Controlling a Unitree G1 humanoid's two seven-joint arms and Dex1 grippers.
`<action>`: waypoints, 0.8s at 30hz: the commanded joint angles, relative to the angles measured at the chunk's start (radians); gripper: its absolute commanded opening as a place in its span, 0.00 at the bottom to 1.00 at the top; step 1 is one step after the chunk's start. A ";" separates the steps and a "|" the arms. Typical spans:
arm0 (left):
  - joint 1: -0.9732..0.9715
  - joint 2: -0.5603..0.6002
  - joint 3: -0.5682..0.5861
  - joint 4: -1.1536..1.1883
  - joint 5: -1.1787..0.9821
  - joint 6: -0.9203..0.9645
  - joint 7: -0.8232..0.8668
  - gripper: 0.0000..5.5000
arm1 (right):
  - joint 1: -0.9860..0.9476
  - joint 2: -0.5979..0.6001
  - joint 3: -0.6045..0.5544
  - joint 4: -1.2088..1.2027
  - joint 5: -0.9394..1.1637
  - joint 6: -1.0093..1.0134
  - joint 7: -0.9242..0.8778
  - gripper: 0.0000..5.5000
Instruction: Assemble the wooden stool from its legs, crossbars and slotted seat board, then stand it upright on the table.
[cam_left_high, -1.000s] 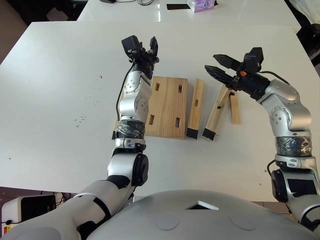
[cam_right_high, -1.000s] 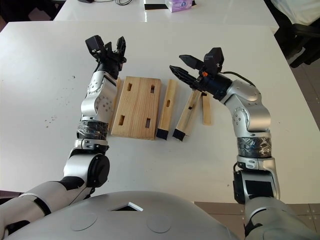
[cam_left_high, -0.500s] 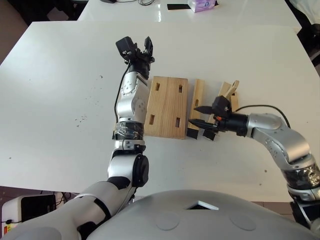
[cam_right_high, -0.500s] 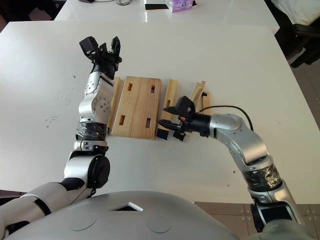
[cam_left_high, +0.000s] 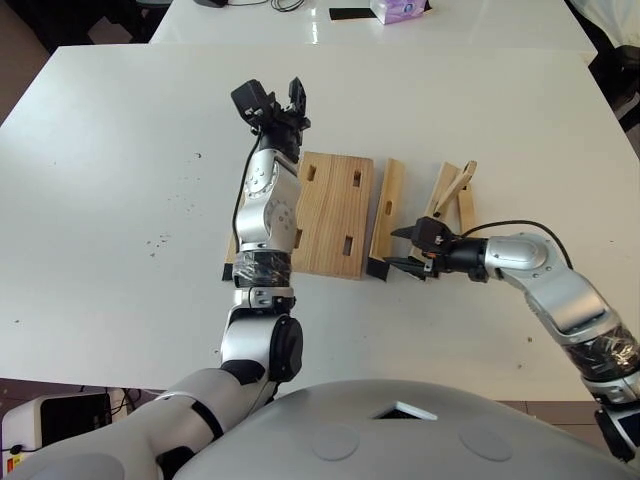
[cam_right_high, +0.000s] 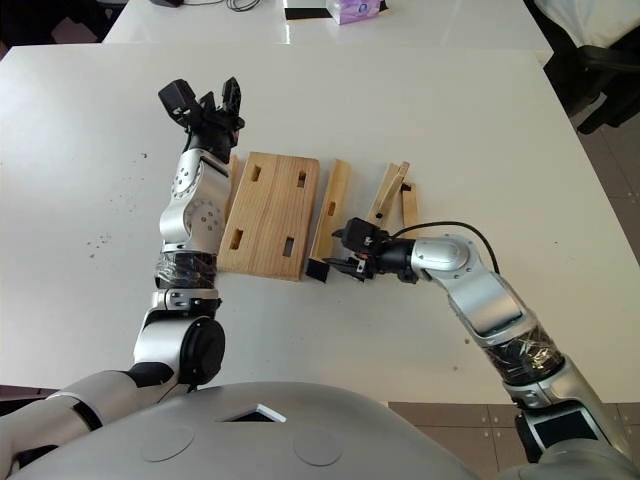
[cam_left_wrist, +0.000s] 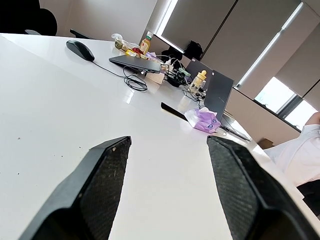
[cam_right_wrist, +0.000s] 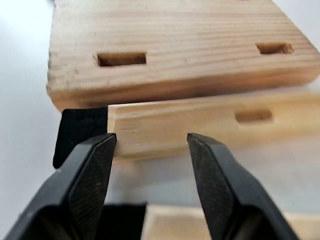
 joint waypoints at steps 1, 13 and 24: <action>0.024 -0.014 0.007 -0.027 -0.012 0.006 0.015 0.51 | 0.025 -0.082 -0.011 0.053 -0.056 0.005 0.035 0.48; 0.058 -0.025 0.013 -0.075 -0.035 0.012 0.033 0.51 | 0.042 -0.134 -0.096 0.045 -0.036 -0.075 0.102 0.48; 0.092 -0.023 0.015 -0.124 -0.042 0.035 0.043 0.51 | 0.059 -0.073 -0.229 0.003 0.076 0.198 0.027 0.48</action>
